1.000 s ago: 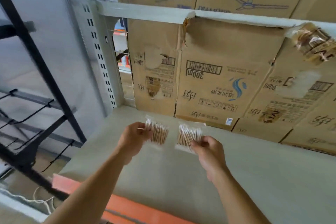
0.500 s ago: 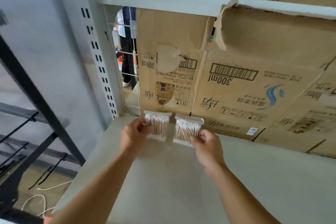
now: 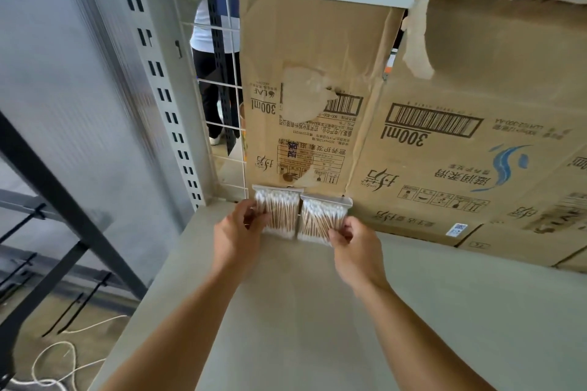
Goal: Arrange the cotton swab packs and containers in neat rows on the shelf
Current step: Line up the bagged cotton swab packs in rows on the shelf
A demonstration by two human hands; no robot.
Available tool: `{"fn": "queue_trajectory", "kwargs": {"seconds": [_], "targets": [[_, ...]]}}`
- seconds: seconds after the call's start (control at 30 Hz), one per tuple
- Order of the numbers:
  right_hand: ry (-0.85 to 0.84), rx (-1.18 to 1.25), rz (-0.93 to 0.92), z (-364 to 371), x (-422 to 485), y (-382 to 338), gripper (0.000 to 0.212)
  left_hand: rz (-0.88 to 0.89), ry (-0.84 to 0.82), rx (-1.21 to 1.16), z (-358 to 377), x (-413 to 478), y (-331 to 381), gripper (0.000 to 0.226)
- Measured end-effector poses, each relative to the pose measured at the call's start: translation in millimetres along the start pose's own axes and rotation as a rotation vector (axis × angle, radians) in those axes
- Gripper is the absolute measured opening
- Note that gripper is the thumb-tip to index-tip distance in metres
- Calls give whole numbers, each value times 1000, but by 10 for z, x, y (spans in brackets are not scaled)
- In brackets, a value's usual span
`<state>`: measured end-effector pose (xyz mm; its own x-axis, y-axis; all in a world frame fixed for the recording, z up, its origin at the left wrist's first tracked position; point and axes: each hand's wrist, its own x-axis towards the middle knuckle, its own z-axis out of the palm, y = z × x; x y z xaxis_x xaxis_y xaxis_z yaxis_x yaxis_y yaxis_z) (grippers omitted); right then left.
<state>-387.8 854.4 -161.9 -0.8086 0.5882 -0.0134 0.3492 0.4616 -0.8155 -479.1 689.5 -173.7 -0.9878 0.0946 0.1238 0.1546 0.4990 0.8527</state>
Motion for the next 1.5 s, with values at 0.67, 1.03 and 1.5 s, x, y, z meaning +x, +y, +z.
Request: {"fn": "queue_trajectory", "kwargs": {"seconds": [0.67,1.03,1.5], "targets": [[54,-212,-17,-248,-410,58,58,12,-82,72,-99,-273,-5,80],[42,-583,258,-1232,-1120,326,64,568,-296,421,278,-1184,846,62],[283,-328,479,-3045,-1893,1176,63,732,-621,419,1446,-2416,1980,57]]}}
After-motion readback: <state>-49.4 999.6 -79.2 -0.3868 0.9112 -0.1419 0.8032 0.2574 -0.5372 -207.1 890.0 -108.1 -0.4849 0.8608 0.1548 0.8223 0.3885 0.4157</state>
